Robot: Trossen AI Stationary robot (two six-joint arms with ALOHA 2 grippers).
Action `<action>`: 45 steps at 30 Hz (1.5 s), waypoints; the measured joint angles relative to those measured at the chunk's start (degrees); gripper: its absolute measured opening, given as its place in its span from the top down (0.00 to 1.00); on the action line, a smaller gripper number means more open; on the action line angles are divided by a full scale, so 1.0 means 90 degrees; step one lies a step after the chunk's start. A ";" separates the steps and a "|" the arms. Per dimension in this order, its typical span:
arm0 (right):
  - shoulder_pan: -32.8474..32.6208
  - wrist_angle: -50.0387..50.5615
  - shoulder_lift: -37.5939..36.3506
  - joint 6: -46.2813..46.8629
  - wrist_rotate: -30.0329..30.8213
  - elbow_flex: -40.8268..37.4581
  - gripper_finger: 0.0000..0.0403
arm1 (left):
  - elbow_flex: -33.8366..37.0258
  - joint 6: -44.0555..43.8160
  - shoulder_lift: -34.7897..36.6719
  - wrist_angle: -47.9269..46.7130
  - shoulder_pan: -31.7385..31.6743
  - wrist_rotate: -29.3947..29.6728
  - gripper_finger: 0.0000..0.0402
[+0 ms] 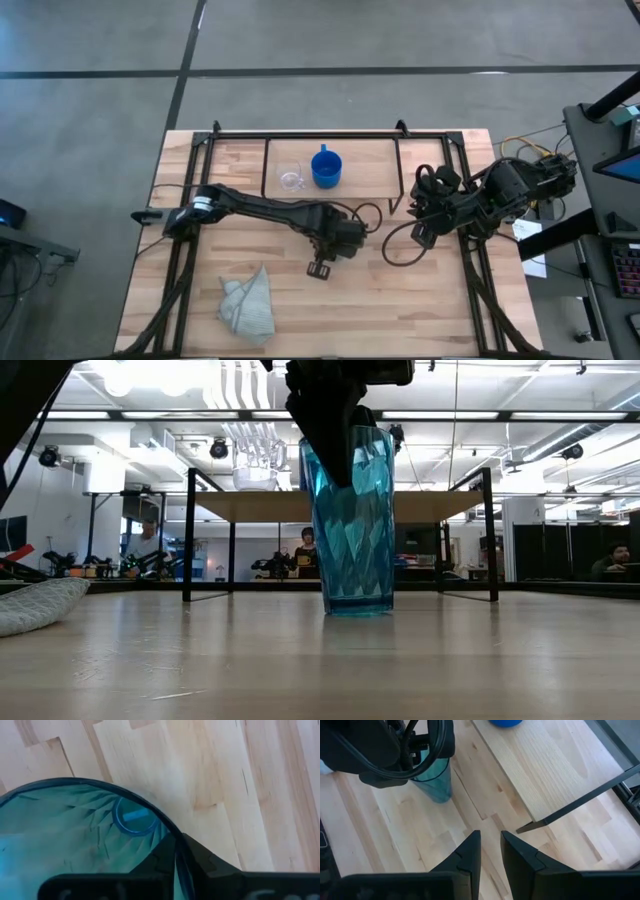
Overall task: Stack small to large cups/mugs on shelf
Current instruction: Put the blue cup on the shelf
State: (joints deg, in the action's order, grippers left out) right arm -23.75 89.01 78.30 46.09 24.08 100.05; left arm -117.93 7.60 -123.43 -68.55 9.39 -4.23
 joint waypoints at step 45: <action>0.0111 -0.0843 0.1279 -0.1968 -0.1175 0.0005 0.71 | -0.0576 -0.1809 0.2971 -0.0423 0.0170 0.0659 0.75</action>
State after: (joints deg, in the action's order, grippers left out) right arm -22.75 81.42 89.81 28.38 13.50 100.09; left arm -123.11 -8.69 -96.69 -72.36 10.92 1.70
